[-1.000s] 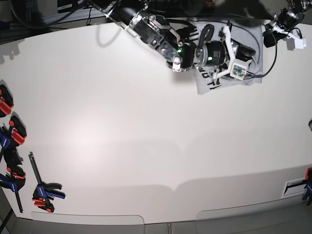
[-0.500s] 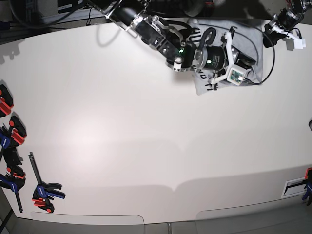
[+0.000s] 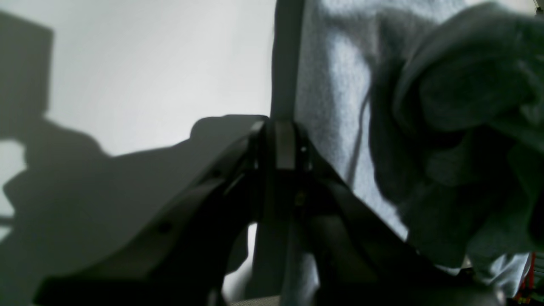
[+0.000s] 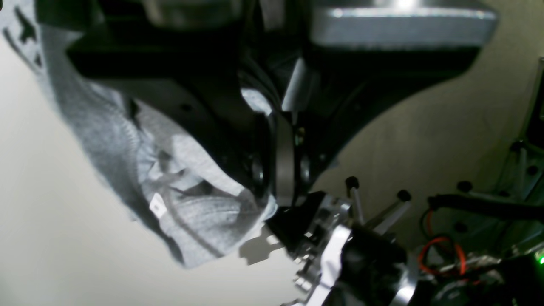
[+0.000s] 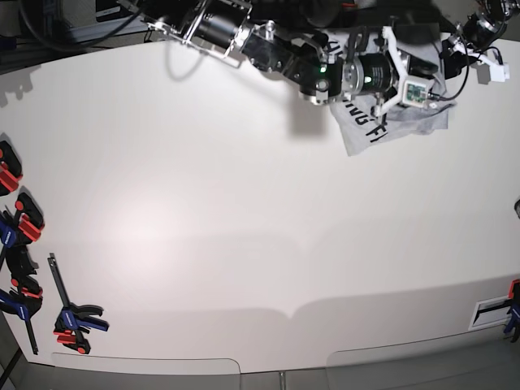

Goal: Fold the T-shirt properly
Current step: 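Grasp the folded grey shirt end with the right gripper beside the left gripper, then fold the shirt over again with both grippers into a compact bundle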

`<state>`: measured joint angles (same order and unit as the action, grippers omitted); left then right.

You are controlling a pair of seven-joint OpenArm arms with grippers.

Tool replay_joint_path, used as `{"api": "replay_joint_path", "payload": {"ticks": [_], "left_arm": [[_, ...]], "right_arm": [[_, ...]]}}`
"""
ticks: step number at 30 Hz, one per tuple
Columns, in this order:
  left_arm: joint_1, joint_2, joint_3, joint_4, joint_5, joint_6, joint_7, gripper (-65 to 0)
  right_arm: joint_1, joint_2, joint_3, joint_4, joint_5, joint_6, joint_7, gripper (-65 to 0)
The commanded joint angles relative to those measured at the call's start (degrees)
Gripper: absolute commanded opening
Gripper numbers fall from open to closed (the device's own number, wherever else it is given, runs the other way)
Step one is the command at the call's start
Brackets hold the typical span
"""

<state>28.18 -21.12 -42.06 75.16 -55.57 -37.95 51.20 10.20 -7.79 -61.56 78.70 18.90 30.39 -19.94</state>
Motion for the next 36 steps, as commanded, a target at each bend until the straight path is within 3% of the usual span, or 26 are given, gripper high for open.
{"api": "replay_joint_path", "payload": {"ticks": [1,10,12,14,16,21,23,26,28,31,34,36], "left_arm": [[0.37,-0.79,-0.09,0.37,1.29,0.24,1.25,-61.5],[0.39,-0.79,-0.09,0.37,1.29,0.24,1.25,-61.5],[0.37,-0.79,-0.09,0.37,1.29,0.24,1.22,-61.5],[0.39,-0.76,-0.09,0.37,1.29,0.24,1.25,-61.5],[0.39,-0.76,-0.09,0.37,1.29,0.22,1.25,-61.5],[0.39,-0.79,-0.09,0.37,1.27,0.24,1.22,-61.5],[0.39,-0.81,-0.09,0.37,1.25,0.24,1.11,-61.5],[0.39,-0.81,-0.39,0.46,0.94,-0.09,-2.10,-61.5],[0.39,-0.81,-1.42,0.48,-1.51,-2.05,-3.78,-61.5],[0.20,-0.83,-3.13,1.07,-4.81,-2.05,-3.56,-61.5],[0.22,-0.81,-3.26,1.73,-4.50,-2.05,-2.80,-61.2],[0.24,-0.81,-3.26,1.70,-4.28,-2.05,-2.78,-61.0]], "right_arm": [[1.11,-1.21,0.59,0.96,1.01,0.26,2.05,-63.2],[4.59,-1.21,5.01,0.96,1.01,-0.55,3.67,-62.7],[4.90,-1.21,5.03,0.96,0.72,-1.95,3.56,-53.9],[5.03,-1.21,5.01,0.96,0.76,-1.92,2.93,-38.3],[5.03,-1.21,4.92,0.96,0.81,-1.92,2.80,-27.4],[5.33,-1.21,4.94,1.16,4.28,-1.11,2.80,-26.0],[5.33,-1.21,5.42,2.32,2.69,-0.81,2.25,-26.0],[5.31,-1.21,9.14,5.40,-2.19,-1.01,-1.68,-26.1],[5.31,-1.21,13.62,7.32,-2.16,-2.40,-5.01,-26.1],[5.29,-1.21,22.12,8.81,-1.46,-3.74,-9.99,-26.1],[5.18,-1.21,31.47,8.83,5.95,-3.61,-19.02,-26.5],[5.16,-1.21,36.30,8.83,14.05,0.02,-28.50,-27.1]]}}
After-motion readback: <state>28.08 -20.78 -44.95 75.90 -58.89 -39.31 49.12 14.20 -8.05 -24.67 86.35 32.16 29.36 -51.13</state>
